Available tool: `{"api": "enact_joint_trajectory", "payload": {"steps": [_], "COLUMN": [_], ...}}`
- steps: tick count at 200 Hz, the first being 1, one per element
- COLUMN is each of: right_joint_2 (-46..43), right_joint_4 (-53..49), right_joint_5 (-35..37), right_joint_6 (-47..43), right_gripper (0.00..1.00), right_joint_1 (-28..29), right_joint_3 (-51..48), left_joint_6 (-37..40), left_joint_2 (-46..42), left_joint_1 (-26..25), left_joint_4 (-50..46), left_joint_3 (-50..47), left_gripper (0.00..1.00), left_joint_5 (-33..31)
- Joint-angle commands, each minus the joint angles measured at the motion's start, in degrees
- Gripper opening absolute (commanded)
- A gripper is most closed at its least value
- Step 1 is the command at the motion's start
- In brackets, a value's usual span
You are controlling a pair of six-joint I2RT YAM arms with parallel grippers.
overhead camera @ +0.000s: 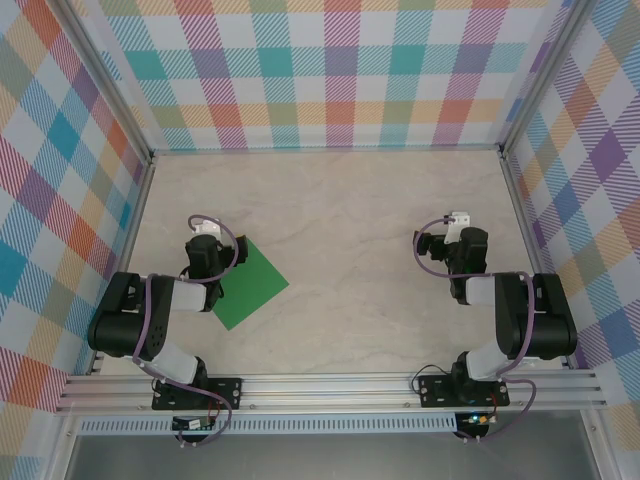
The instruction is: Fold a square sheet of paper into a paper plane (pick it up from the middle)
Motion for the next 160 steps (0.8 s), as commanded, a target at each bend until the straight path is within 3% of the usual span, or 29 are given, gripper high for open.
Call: {"api": "enact_joint_trajectory", "payload": {"steps": [1,160], "right_joint_2": [0.0,0.0], "right_joint_4": [0.3,0.6], "right_joint_5": [-1.2,-1.1], "right_joint_6": [-0.3,-0.3], "right_gripper": [1.0,1.0], "right_joint_1": [-0.1,-0.1], "right_joint_3": [1.1,1.0], "left_joint_6": [0.7,0.7], "left_joint_2": [0.4,-0.5], "left_joint_1": [0.9,1.1], "left_joint_4": [1.4,-0.6], "left_joint_3": [1.1,1.7], "left_gripper": [1.0,1.0], "left_joint_5": [0.6,0.7]}}
